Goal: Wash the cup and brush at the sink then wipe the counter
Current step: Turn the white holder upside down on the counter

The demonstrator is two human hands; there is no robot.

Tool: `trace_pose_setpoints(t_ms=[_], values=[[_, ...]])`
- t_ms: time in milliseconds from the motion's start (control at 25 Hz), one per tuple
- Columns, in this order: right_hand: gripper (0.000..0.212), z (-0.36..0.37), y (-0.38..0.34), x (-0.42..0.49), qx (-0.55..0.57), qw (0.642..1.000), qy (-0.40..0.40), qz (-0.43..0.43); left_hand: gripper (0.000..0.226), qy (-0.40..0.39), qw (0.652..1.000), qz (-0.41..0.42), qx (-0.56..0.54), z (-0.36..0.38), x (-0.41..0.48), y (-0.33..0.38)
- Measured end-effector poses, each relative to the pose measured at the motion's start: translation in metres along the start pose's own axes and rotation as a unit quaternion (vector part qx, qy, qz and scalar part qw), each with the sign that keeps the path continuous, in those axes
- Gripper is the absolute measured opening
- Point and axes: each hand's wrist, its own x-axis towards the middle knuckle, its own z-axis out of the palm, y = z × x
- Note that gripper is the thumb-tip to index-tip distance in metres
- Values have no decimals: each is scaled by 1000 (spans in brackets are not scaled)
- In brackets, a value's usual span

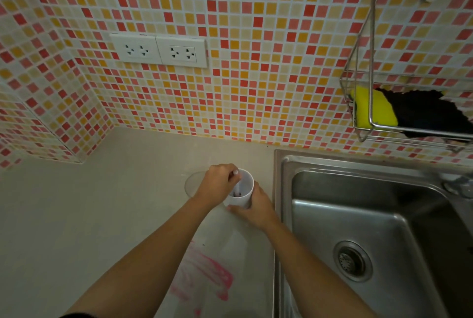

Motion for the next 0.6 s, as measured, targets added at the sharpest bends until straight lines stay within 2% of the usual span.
trace_pose_setpoints(t_ms=[360, 440, 480, 560, 600], values=[[86, -2, 4, 5, -23, 1000, 7, -11, 26, -90, 995, 12, 39, -6, -1, 7], [87, -2, 5, 4, -23, 999, 18, -17, 26, -51, 998, -9, -22, -13, -7, 7], [88, -3, 7, 4, -24, 999, 24, -24, 28, -1, 997, -34, -73, -19, -10, 6], [86, -3, 8, 5, -29, 999, 29, -29, 37, 102, 978, -86, -163, -32, -18, -8], [86, -3, 8, 5, -31, 999, 30, -26, 46, 118, 969, -109, -187, -38, -23, -20]])
